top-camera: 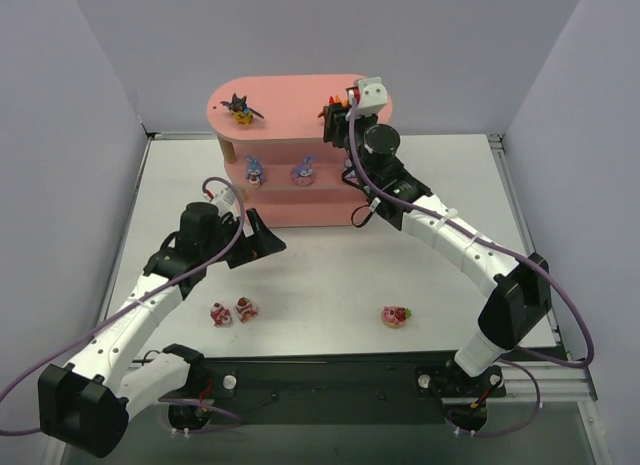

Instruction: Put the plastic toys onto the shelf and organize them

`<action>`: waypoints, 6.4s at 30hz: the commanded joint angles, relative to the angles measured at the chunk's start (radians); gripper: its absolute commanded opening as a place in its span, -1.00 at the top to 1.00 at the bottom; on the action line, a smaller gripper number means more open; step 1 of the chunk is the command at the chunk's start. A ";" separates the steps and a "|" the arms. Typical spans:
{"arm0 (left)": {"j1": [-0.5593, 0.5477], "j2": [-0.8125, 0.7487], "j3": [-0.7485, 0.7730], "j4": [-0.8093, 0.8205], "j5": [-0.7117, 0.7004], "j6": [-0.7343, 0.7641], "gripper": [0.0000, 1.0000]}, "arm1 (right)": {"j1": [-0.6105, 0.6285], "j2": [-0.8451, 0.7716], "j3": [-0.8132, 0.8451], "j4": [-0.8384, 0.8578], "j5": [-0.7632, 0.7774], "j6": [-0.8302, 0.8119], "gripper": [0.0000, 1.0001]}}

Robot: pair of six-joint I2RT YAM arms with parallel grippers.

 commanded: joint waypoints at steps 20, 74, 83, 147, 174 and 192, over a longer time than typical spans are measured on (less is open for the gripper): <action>-0.013 -0.009 -0.038 0.053 -0.006 -0.004 -0.95 | 0.002 -0.007 -0.003 0.051 0.068 -0.011 -0.16; -0.011 0.003 -0.020 0.050 -0.022 -0.001 -0.95 | 0.041 0.022 0.102 -0.015 0.101 -0.008 -0.30; -0.013 0.004 -0.017 0.045 -0.025 0.002 -0.95 | 0.057 0.034 0.115 0.015 0.139 -0.051 -0.31; -0.004 0.084 0.029 1.226 0.485 -0.590 -0.94 | 0.045 -0.288 0.046 -0.611 -0.735 0.437 1.00; -0.063 0.038 -0.015 1.117 0.458 -0.492 -0.39 | 0.151 -0.223 0.069 -0.568 -0.715 0.495 1.00; -0.103 0.075 -0.047 1.329 0.572 -0.602 -0.95 | 0.148 -0.171 0.111 -0.573 -0.769 0.497 1.00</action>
